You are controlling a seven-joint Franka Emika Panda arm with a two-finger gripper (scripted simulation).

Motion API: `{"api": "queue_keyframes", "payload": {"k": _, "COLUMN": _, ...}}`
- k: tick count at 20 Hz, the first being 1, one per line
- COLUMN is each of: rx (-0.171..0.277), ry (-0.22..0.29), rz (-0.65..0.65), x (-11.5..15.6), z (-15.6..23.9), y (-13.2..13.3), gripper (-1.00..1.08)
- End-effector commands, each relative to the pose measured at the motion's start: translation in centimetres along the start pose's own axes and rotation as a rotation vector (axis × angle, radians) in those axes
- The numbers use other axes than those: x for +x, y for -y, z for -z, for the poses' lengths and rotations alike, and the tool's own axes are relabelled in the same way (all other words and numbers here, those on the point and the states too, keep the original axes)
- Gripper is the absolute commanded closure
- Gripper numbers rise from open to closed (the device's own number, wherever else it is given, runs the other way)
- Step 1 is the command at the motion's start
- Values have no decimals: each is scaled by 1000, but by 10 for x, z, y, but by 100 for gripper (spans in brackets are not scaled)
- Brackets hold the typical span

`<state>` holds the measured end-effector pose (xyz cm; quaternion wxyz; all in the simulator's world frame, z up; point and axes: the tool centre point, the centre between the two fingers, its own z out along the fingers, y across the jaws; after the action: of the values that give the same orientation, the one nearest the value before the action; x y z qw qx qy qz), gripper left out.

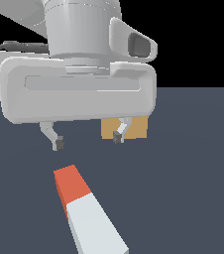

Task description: Insert the peg into the horizontal hole in a box.

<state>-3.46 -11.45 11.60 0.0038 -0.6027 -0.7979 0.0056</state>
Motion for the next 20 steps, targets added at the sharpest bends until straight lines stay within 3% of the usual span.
{"api": "queue_keyframes", "payload": {"k": 1, "rx": -2, "ry": 0, "rz": 47, "x": -12, "z": -7, "y": 4, "gripper": -92}}
{"api": "queue_keyframes", "payload": {"k": 11, "rx": -10, "ry": 1, "rz": 219, "x": -56, "z": -32, "y": 10, "gripper": -92}}
{"api": "queue_keyframes", "payload": {"k": 20, "rx": -13, "ry": 1, "rz": 306, "x": -79, "z": -45, "y": 9, "gripper": -92}}
